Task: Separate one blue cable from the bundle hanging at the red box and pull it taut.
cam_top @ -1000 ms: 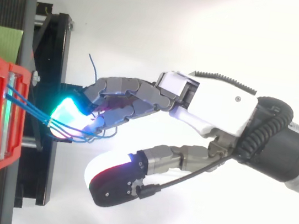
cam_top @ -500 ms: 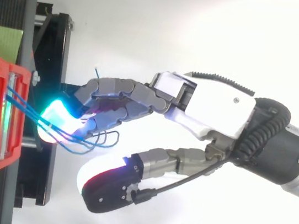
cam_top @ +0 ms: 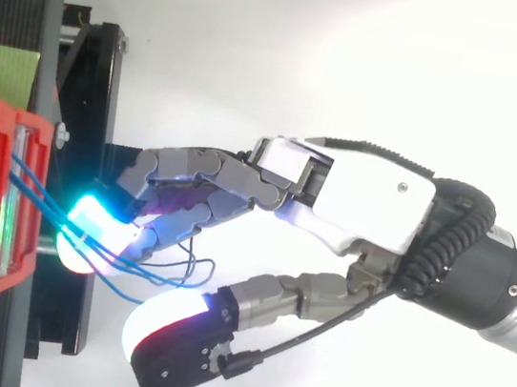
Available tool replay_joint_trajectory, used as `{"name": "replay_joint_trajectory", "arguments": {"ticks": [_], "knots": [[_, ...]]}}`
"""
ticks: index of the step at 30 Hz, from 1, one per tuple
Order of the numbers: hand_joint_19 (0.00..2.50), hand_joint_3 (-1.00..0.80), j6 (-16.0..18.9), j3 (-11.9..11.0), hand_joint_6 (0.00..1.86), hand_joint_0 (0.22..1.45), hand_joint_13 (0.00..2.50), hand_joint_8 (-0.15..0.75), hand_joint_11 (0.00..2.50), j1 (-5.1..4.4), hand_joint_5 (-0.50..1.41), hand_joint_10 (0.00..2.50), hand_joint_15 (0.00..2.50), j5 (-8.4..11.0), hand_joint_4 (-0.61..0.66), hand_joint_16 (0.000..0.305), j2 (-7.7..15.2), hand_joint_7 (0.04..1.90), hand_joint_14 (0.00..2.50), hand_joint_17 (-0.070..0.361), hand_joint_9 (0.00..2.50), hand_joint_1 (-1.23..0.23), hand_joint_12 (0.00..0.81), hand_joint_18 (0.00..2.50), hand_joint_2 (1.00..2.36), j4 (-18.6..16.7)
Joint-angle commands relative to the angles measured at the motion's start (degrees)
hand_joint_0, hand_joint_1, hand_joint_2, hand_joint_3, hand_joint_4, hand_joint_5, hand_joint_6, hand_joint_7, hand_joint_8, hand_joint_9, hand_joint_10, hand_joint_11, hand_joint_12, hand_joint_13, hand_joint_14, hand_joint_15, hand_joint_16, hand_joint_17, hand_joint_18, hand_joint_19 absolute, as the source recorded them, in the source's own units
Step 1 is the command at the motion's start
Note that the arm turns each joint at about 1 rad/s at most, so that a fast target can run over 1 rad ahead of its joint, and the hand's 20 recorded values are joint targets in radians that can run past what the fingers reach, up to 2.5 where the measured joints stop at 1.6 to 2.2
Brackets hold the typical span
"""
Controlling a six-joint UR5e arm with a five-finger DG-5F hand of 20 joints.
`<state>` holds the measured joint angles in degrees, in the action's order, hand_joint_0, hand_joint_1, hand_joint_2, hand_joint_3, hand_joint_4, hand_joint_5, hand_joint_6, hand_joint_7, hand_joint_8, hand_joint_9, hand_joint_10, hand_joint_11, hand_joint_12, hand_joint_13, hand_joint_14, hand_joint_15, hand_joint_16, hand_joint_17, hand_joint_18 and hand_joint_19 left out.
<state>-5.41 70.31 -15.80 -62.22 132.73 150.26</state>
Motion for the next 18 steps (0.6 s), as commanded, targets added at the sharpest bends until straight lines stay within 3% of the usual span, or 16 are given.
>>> {"name": "replay_joint_trajectory", "arguments": {"ticks": [1, 8, 11, 12, 15, 18], "knots": [[0.11, -0.41, 0.2, 0.0, 0.50, 0.60, 0.58, 0.335, 0.24, -0.02, -0.10, 0.01, 0.09, -0.27, 0.32, 0.023, 0.0, 1.05, 0.00, 0.052, 0.86, -0.67, 0.259, 0.38, 1.01, 0.0], [0.12, -0.37, 1.0, 0.0, 0.50, 0.62, 0.62, 0.345, 0.29, -0.02, -0.08, 0.01, 0.11, -0.36, 0.21, 0.022, 0.0, 1.26, 0.00, 0.050, 0.91, -0.64, 0.260, 0.40, 1.01, 0.3], [0.13, -0.36, 1.7, 0.0, 0.59, 0.62, 0.63, 0.347, 0.34, -0.02, -0.11, 0.01, 0.11, -0.36, 0.19, 0.022, 0.0, 1.17, 0.01, 0.050, 0.92, -0.67, 0.260, 0.42, 1.01, 0.5], [0.12, -0.36, 1.7, 0.0, 0.69, 0.62, 0.63, 0.350, 0.35, -0.02, -0.14, 0.01, 0.12, -0.36, 0.20, 0.022, 0.0, 1.00, 0.00, 0.051, 0.92, -0.70, 0.261, 0.43, 1.01, 0.5], [0.13, -0.36, 1.7, 0.0, 0.79, 0.61, 0.65, 0.350, 0.39, -0.20, -0.16, 0.01, 0.14, -0.36, 0.21, 0.023, 0.0, 0.88, 0.00, 0.052, 0.93, -0.71, 0.265, 0.46, 1.01, 0.6], [0.14, -0.34, 2.2, 0.0, 0.85, 0.61, 0.66, 0.355, 0.43, -0.20, -0.18, 0.01, 0.15, -0.36, 0.20, 0.023, 0.0, 0.88, 0.00, 0.052, 0.93, -0.72, 0.268, 0.47, 1.01, 1.2]]}}
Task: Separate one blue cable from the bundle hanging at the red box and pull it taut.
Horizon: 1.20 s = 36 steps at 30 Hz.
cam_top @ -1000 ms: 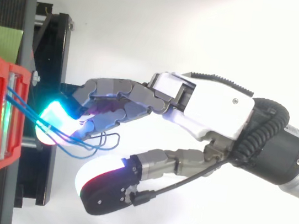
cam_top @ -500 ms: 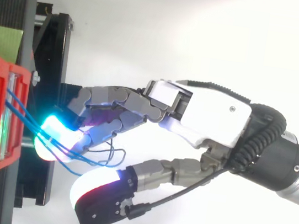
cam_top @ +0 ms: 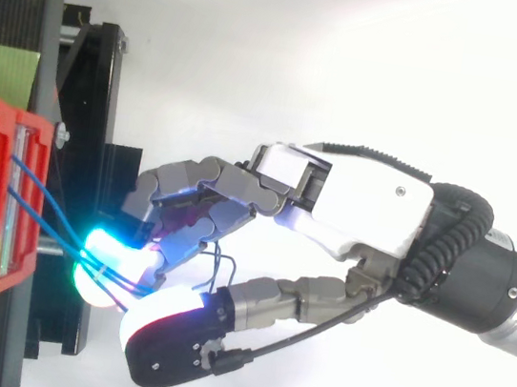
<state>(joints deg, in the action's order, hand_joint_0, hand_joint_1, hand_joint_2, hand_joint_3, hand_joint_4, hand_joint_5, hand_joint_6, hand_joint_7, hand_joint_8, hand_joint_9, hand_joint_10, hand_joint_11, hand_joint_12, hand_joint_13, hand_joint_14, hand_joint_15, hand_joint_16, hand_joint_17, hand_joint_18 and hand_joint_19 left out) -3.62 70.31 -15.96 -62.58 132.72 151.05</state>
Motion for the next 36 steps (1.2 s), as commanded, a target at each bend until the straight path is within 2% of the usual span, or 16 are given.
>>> {"name": "replay_joint_trajectory", "arguments": {"ticks": [1, 3, 7, 16, 21, 25, 30, 34, 36], "knots": [[0.13, -0.34, 0.5, 0.0, 0.86, 0.62, 0.66, 0.358, 0.44, -0.04, -0.18, 0.01, 0.15, 0.00, 0.19, 0.023, 0.0, 0.89, 0.00, 0.052, 0.93, -0.72, 0.268, 0.47, 1.01, 0.4], [0.15, -0.31, 0.6, 0.0, 0.88, 0.63, 0.67, 0.359, 0.47, -0.04, -0.19, 0.01, 0.15, 0.00, 0.16, 0.023, 0.0, 0.90, 0.00, 0.052, 0.92, -0.72, 0.275, 0.48, 1.02, 0.6], [0.14, -0.35, 1.0, 0.0, 0.93, 0.67, 0.69, 0.354, 0.50, -0.04, -0.20, 0.01, 0.17, 0.00, 0.15, 0.023, 0.0, 0.82, 0.01, 0.052, 0.91, -0.78, 0.277, 0.50, 1.01, 1.3], [0.16, -0.45, 2.8, 0.0, 0.95, 0.73, 0.74, 0.366, 0.65, -0.04, -0.19, 0.01, 0.19, -0.09, 0.09, 0.022, -0.1, 0.88, 0.01, 0.050, 1.04, -0.83, 0.275, 0.56, 1.00, 4.5], [0.16, -0.50, 3.9, -0.1, 0.95, 0.71, 0.75, 0.376, 0.69, 0.05, -0.18, 0.01, 0.19, -0.09, 0.13, 0.022, -0.1, 0.90, 0.01, 0.049, 1.10, -0.83, 0.270, 0.57, 1.00, 5.5], [0.17, -0.50, 4.3, -1.1, 0.94, 0.64, 0.77, 0.380, 0.67, 0.31, -0.16, 0.01, 0.20, -0.18, 0.17, 0.022, -0.1, 0.98, 0.01, 0.049, 1.13, -0.76, 0.266, 0.58, 1.00, 6.1], [0.19, -0.50, 4.8, -2.8, 0.91, 0.58, 0.78, 0.382, 0.64, 0.75, -0.14, 0.01, 0.21, -2.11, 0.18, 0.023, -0.1, 1.01, 0.01, 0.051, 1.13, -0.65, 0.273, 0.59, 1.00, 10.0], [0.21, -0.50, 5.5, -3.7, 0.91, 0.61, 0.79, 0.380, 0.64, 0.93, -0.14, 0.01, 0.22, -2.46, 0.16, 0.022, -0.3, 1.06, 0.01, 0.051, 1.14, -0.63, 0.272, 0.59, 1.00, 12.5], [0.22, -0.41, 5.6, -4.1, 0.91, 0.63, 0.81, 0.387, 0.65, 1.02, -0.14, 0.01, 0.22, -2.46, 0.17, 0.023, -0.2, 1.07, 0.01, 0.051, 1.14, -0.67, 0.277, 0.60, 1.01, 13.6]]}}
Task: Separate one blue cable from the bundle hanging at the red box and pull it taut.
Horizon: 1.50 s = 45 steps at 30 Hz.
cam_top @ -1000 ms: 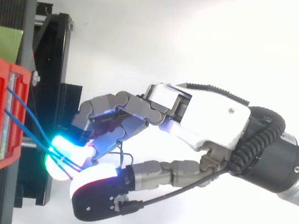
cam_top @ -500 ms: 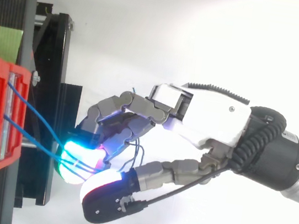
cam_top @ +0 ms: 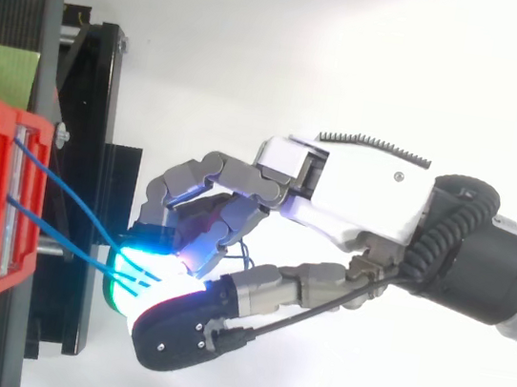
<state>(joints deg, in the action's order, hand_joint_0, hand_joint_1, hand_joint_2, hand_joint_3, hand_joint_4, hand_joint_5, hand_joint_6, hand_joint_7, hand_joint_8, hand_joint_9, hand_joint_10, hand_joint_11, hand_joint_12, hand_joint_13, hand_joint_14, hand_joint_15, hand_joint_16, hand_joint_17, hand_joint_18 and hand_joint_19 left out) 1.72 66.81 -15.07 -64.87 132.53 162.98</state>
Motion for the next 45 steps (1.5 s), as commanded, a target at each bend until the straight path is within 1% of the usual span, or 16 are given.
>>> {"name": "replay_joint_trajectory", "arguments": {"ticks": [1, 5, 9, 12, 16, 18, 20, 21, 22, 24, 28, 30, 34, 36, 39, 45], "knots": [[0.22, -0.40, 0.2, -0.8, 0.91, 0.64, 0.81, 0.387, 0.64, 0.13, -0.14, 0.01, 0.22, -0.17, 0.17, 0.023, -0.1, 1.09, 0.01, 0.051, 1.14, -0.70, 0.277, 0.60, 1.01, 1.9], [0.22, -0.30, 0.2, -1.4, 0.92, 0.66, 0.80, 0.391, 0.65, 0.31, -0.14, 0.02, 0.23, -0.17, 0.13, 0.023, -0.1, 1.13, 0.01, 0.053, 1.13, -0.79, 0.282, 0.61, 1.02, 2.6], [0.23, -0.27, 0.0, -2.6, 0.94, 0.72, 0.80, 0.392, 0.67, 0.40, -0.15, 0.01, 0.23, -0.17, 0.06, 0.024, -0.1, 1.16, 0.01, 0.054, 1.12, -0.86, 0.289, 0.61, 1.02, 3.2], [0.23, -0.34, 0.0, -3.5, 0.95, 0.76, 0.80, 0.384, 0.67, 0.57, -0.15, 0.01, 0.23, -0.17, 0.03, 0.024, -0.1, 1.13, 0.01, 0.054, 1.10, -0.86, 0.291, 0.61, 1.01, 5.0], [0.22, -0.47, -0.4, -4.1, 0.94, 0.79, 0.80, 0.377, 0.67, 0.84, -0.16, 0.02, 0.23, -0.17, 0.03, 0.024, -0.5, 1.21, 0.01, 0.055, 1.09, -0.89, 0.290, 0.62, 1.00, 7.0], [0.21, -0.50, -1.3, -4.1, 0.94, 0.78, 0.80, 0.373, 0.67, 1.10, -0.16, 0.01, 0.23, -0.17, 0.07, 0.024, -1.0, 1.26, 0.01, 0.055, 1.09, -0.90, 0.289, 0.63, 1.00, 8.1], [0.21, -0.50, -1.4, -4.1, 0.94, 0.73, 0.80, 0.370, 0.66, 1.27, -0.16, 0.02, 0.24, -0.25, 0.12, 0.025, -1.1, 1.18, 0.01, 0.055, 1.08, -0.91, 0.289, 0.63, 1.00, 8.8], [0.22, -0.50, -1.4, -4.1, 0.95, 0.69, 0.79, 0.369, 0.68, 1.27, -0.16, 0.01, 0.24, -0.25, 0.14, 0.025, -1.1, 1.12, 0.01, 0.055, 1.08, -0.91, 0.289, 0.63, 1.00, 8.8], [0.22, -0.50, -1.4, -4.1, 0.95, 0.68, 0.79, 0.365, 0.67, 1.36, -0.16, 0.02, 0.24, -0.25, 0.14, 0.025, -1.1, 1.09, 0.01, 0.056, 1.08, -0.90, 0.286, 0.63, 1.00, 9.3], [0.23, -0.50, -1.4, -4.1, 0.94, 0.60, 0.79, 0.366, 0.67, 1.54, -0.15, 0.01, 0.25, -0.52, 0.16, 0.025, -1.1, 1.05, 0.01, 0.057, 1.09, -0.88, 0.288, 0.62, 1.00, 9.7], [0.23, -0.50, -1.4, -4.1, 0.93, 0.54, 0.80, 0.376, 0.66, 1.54, -0.15, 0.01, 0.25, -0.69, 0.17, 0.027, -1.1, 1.03, 0.01, 0.062, 1.10, -0.86, 0.299, 0.63, 1.00, 9.9], [0.24, -0.50, -1.5, -4.1, 0.93, 0.53, 0.80, 0.376, 0.65, 1.54, -0.15, 0.01, 0.25, -0.69, 0.18, 0.028, -1.1, 1.00, 0.01, 0.063, 1.10, -0.81, 0.303, 0.63, 1.00, 9.9], [0.25, -0.50, -1.5, -4.1, 0.92, 0.53, 0.80, 0.382, 0.66, 1.54, -0.15, 0.01, 0.25, -0.69, 0.18, 0.028, -1.1, 0.96, 0.01, 0.063, 1.12, -0.73, 0.302, 0.63, 1.00, 9.9], [0.27, -0.50, -1.4, -4.1, 0.91, 0.58, 0.80, 0.378, 0.65, 1.54, -0.15, 0.01, 0.26, -0.69, 0.17, 0.027, -1.1, 0.97, 0.01, 0.060, 1.12, -0.66, 0.299, 0.62, 1.00, 9.9], [0.27, -0.49, -1.4, -4.1, 0.90, 0.62, 0.80, 0.384, 0.66, 1.54, -0.15, 0.01, 0.26, -0.69, 0.14, 0.027, -1.1, 1.05, 0.01, 0.061, 1.13, -0.67, 0.296, 0.63, 1.00, 9.9], [0.28, -0.31, -1.5, -4.1, 0.91, 0.65, 0.81, 0.382, 0.66, 1.54, -0.15, 0.02, 0.27, -0.69, 0.14, 0.028, -1.1, 1.14, 0.01, 0.064, 1.12, -0.78, 0.306, 0.64, 1.02, 9.9]]}}
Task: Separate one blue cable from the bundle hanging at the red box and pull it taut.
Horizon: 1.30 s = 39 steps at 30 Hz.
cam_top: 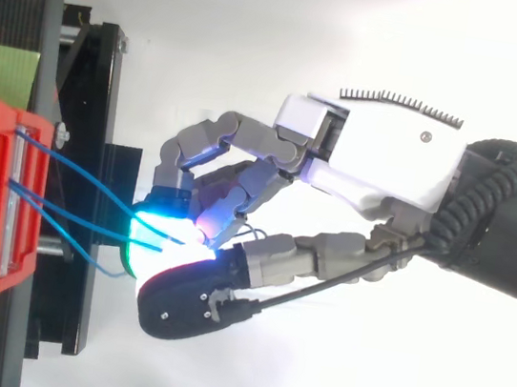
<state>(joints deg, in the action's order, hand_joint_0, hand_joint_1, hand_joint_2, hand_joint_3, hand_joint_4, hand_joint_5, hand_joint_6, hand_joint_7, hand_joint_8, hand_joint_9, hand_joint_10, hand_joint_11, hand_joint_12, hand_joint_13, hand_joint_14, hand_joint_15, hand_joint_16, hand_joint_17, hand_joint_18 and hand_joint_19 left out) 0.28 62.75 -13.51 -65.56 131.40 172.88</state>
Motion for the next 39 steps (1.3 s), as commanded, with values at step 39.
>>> {"name": "replay_joint_trajectory", "arguments": {"ticks": [39], "knots": [[0.33, -0.41, -0.2, 0.0, 0.96, 0.78, 0.73, 0.339, 0.67, 0.85, -0.19, 0.02, 0.27, 0.09, 0.03, 0.036, -0.4, 1.10, 0.01, 0.080, 0.98, -0.85, 0.324, 0.66, 1.01, 0.1]]}}
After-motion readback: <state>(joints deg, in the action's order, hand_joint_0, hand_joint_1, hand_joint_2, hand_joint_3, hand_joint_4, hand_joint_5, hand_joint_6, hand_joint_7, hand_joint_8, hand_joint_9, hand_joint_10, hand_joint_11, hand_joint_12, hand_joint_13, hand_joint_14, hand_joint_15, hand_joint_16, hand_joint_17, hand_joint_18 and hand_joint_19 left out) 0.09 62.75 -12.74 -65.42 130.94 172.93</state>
